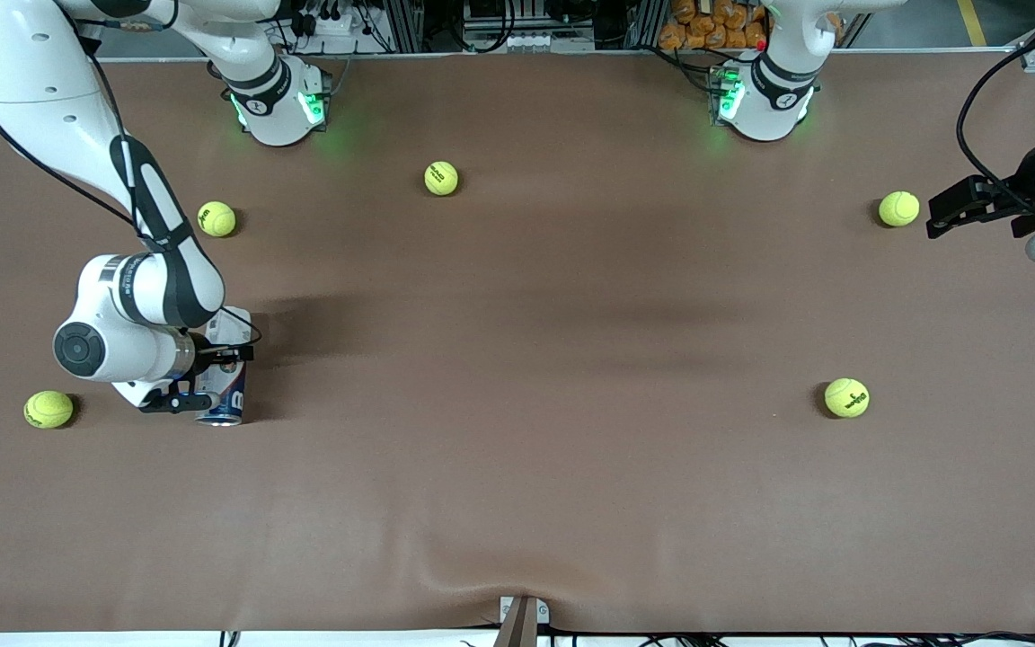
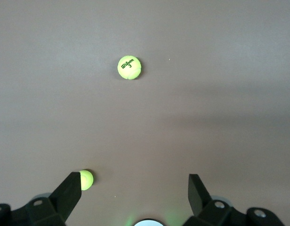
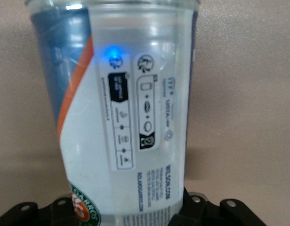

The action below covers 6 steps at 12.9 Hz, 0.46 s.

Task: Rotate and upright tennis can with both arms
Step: 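Lift the can with the right gripper and carry it toward the table centre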

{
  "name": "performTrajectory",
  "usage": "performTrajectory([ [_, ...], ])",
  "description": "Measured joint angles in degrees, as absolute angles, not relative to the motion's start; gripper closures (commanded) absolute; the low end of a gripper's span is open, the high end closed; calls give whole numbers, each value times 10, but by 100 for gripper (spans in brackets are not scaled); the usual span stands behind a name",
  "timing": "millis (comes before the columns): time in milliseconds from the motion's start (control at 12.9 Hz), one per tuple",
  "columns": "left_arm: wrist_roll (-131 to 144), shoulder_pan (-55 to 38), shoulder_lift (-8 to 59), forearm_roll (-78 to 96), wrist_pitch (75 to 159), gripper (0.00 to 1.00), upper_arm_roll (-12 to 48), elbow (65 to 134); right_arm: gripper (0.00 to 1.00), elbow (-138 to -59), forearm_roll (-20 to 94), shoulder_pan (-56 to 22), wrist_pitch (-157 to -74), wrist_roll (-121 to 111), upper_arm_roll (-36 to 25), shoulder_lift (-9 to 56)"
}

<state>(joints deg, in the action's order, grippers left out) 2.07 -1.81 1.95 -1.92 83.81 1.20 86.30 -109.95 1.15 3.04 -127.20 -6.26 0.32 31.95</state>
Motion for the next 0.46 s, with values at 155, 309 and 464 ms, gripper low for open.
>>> performTrajectory([
  [155, 21, -18, 20, -19, 838, 0, 12, 863, 40, -1090, 12, 30, -1275, -86, 4, 319],
  [309, 21, -17, 20, -19, 838, 0, 12, 863, 37, -1072, 12, 30, -1271, -123, 4, 312],
  [464, 21, -17, 20, -19, 838, 0, 12, 863, 37, -1056, 12, 30, -1240, -153, 4, 290],
])
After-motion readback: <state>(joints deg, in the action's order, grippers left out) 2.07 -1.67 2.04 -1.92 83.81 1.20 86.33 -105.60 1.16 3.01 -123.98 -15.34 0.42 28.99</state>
